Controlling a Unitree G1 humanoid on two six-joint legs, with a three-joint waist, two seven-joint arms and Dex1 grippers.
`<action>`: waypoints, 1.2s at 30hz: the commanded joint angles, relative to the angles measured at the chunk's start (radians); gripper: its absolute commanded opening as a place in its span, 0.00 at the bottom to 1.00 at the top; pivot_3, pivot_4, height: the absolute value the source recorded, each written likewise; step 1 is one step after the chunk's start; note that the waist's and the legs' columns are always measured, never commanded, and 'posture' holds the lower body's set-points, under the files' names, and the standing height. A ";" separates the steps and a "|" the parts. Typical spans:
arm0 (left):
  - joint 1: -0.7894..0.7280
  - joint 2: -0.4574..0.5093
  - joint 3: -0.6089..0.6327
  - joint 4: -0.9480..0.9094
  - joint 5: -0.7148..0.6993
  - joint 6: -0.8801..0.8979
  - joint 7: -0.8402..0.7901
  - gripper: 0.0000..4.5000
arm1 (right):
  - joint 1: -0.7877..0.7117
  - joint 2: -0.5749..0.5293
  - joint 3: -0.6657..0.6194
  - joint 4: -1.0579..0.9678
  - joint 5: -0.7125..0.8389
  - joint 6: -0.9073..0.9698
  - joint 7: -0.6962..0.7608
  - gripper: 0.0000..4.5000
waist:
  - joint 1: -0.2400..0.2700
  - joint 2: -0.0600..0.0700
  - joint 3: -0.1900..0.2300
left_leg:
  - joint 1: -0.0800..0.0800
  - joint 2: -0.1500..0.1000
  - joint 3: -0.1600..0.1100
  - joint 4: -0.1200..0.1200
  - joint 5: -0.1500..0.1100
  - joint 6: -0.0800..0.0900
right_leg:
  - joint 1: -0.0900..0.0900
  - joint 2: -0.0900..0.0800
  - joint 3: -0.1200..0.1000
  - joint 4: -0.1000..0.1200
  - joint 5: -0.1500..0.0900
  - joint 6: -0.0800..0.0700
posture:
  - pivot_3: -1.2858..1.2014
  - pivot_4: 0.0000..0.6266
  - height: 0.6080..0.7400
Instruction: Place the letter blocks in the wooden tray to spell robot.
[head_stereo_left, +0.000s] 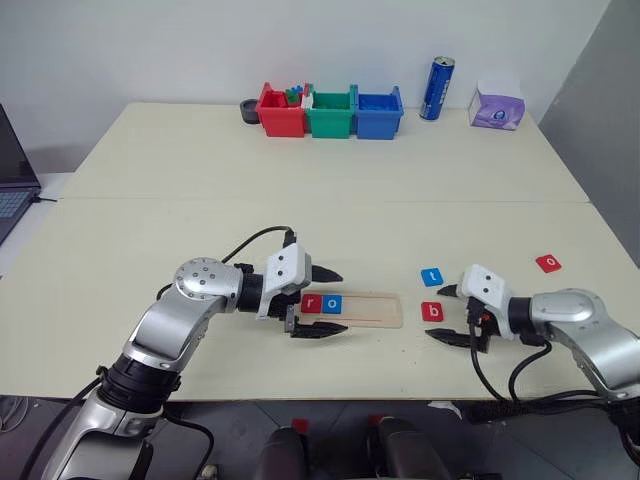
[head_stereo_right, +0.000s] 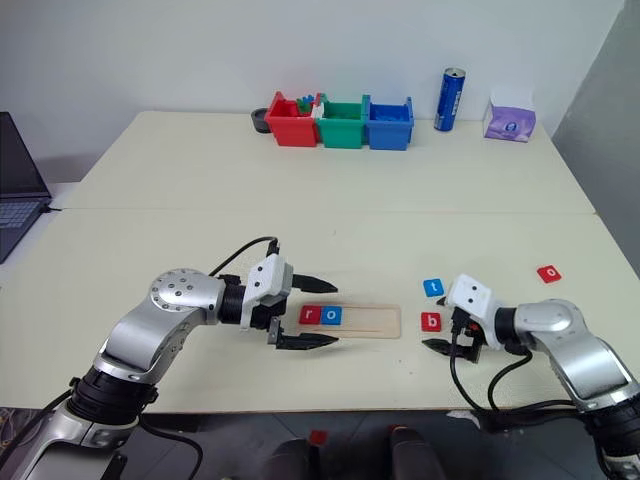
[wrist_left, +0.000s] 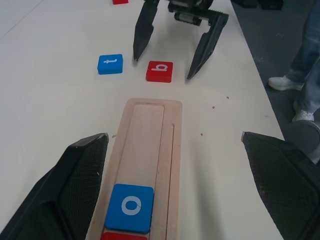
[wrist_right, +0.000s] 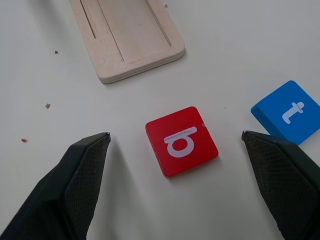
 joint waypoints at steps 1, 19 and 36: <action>-0.013 0.002 0.017 -0.026 -0.010 -0.023 -0.007 1.00 | -0.024 0.000 0.004 0.009 -0.018 -0.026 0.024 0.92 | 0.000 0.000 0.000 | 0.000 0.000 0.000 0.000 0.000 0.000 | 0.000 0.000 0.000 0.000 0.000 0.000 | 0.52 0.24 1.00; 0.022 0.112 0.104 0.161 0.033 -0.170 -0.055 1.00 | -0.117 0.013 -0.004 -0.167 0.041 0.144 0.032 0.33 | -0.002 0.001 0.001 | 0.001 0.000 0.000 0.000 0.000 0.000 | -0.001 0.000 0.000 0.003 0.000 0.000 | 0.52 0.24 1.00; 0.066 0.142 0.106 0.185 0.079 -0.258 -0.068 1.00 | -0.407 0.212 0.302 -0.008 -0.108 0.158 0.063 0.33 | 0.001 0.001 0.001 | 0.000 0.000 0.000 0.001 0.000 0.000 | -0.002 -0.001 -0.001 0.005 0.000 0.000 | 0.52 0.24 1.00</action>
